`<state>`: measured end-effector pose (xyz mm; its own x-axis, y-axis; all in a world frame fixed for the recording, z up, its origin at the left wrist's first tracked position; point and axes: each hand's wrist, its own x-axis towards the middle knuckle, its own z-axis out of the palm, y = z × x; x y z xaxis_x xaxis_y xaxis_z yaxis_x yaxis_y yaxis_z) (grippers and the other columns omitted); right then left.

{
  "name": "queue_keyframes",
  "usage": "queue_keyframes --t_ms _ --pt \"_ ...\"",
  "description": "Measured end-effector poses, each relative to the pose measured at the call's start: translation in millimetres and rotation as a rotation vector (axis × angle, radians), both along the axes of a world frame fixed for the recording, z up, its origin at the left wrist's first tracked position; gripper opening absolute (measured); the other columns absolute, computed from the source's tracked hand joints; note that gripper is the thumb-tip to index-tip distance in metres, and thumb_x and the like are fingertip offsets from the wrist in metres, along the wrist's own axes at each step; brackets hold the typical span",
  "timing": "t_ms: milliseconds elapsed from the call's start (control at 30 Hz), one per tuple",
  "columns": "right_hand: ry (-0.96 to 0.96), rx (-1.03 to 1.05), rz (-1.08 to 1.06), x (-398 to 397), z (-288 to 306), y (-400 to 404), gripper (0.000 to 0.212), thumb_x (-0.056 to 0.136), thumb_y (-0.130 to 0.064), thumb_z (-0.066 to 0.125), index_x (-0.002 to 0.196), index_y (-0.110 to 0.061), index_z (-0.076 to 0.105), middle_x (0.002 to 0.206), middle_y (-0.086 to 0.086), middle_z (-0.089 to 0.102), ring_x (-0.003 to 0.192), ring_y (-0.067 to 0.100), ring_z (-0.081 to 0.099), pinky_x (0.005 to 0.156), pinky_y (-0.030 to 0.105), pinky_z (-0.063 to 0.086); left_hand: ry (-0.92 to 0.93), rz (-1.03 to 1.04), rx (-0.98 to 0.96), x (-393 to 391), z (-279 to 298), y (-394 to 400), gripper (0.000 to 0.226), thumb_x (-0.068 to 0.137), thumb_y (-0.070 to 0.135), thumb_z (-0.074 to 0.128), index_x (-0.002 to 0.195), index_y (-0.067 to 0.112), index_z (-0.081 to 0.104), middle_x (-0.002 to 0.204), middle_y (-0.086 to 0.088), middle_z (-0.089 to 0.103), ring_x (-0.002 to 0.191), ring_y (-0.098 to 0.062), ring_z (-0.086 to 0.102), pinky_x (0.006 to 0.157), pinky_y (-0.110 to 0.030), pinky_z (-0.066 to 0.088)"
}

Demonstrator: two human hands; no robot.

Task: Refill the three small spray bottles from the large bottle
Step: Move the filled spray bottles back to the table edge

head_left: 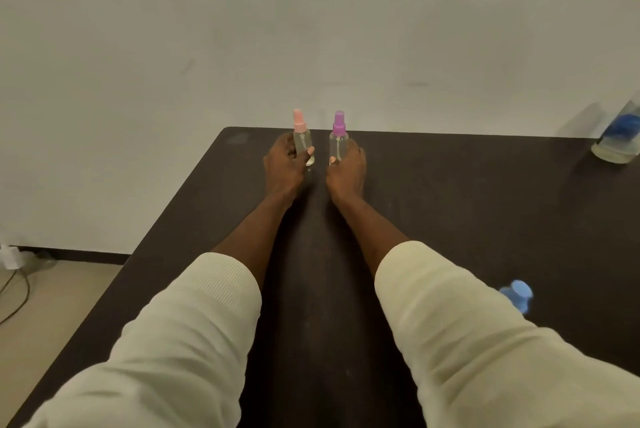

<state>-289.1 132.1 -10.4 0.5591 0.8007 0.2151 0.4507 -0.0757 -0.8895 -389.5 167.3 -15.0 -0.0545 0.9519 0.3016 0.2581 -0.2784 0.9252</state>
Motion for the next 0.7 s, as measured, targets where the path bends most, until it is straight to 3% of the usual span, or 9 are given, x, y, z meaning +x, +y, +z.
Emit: queue_keyframes --t_ms 100,200,367,467,567,700 --pt "0.042 0.005 -0.030 4.2 -1.4 34.1 0.042 0.094 -0.006 0.056 0.135 -0.010 0.048 0.128 0.009 0.054 0.116 0.027 0.054 0.089 0.031 0.043 -0.016 -0.011 0.001 9.3 -2.3 33.2 0.025 0.087 0.018 0.075 0.109 0.014 0.065 0.098 0.010 0.068 0.091 -0.004 0.066 0.076 -0.014 0.050" --pt "0.037 0.013 -0.027 8.2 -3.8 61.4 0.035 0.094 -0.006 0.054 0.128 -0.011 0.052 0.123 0.008 0.058 0.112 0.026 0.056 0.084 0.029 0.043 -0.006 -0.037 0.017 16.0 -3.5 59.1 0.017 0.087 0.014 0.074 0.097 0.018 0.061 0.084 0.018 0.064 0.073 0.011 0.062 0.066 -0.006 0.047" --pt "-0.012 -0.008 -0.031 15.0 -5.3 89.5 0.030 0.094 -0.009 0.057 0.123 -0.013 0.052 0.119 0.008 0.061 0.108 0.024 0.057 0.080 0.028 0.042 -0.003 -0.028 0.046 21.5 -2.8 84.0 0.011 0.087 0.014 0.074 0.095 0.019 0.068 0.081 0.009 0.067 0.074 -0.004 0.063 0.061 -0.006 0.046" --pt "-0.007 -0.018 -0.044 18.6 -7.0 101.3 0.029 0.094 -0.009 0.058 0.122 -0.012 0.051 0.116 0.010 0.061 0.106 0.026 0.058 0.079 0.031 0.044 -0.033 0.009 0.016 24.6 -4.5 92.7 0.014 0.087 0.012 0.074 0.101 0.013 0.072 0.074 0.019 0.061 0.070 0.003 0.059 0.059 -0.004 0.043" --pt "-0.008 0.002 -0.061 19.8 -8.4 108.9 0.026 0.094 -0.010 0.058 0.120 -0.012 0.054 0.114 0.009 0.062 0.103 0.024 0.058 0.076 0.028 0.042 -0.033 0.036 -0.001 26.3 -5.7 100.2 0.020 0.087 0.013 0.074 0.106 0.010 0.074 0.079 0.017 0.065 0.074 0.000 0.061 0.071 -0.015 0.047" --pt "-0.031 0.020 -0.085 20.4 -10.9 121.0 0.022 0.093 -0.015 0.061 0.115 -0.013 0.062 0.113 0.008 0.066 0.103 0.024 0.061 0.081 0.029 0.047 0.063 0.078 -0.029 29.3 -5.4 107.5 0.025 0.086 0.025 0.076 0.108 0.012 0.073 0.105 0.001 0.074 0.092 -0.014 0.066 0.086 -0.032 0.052"
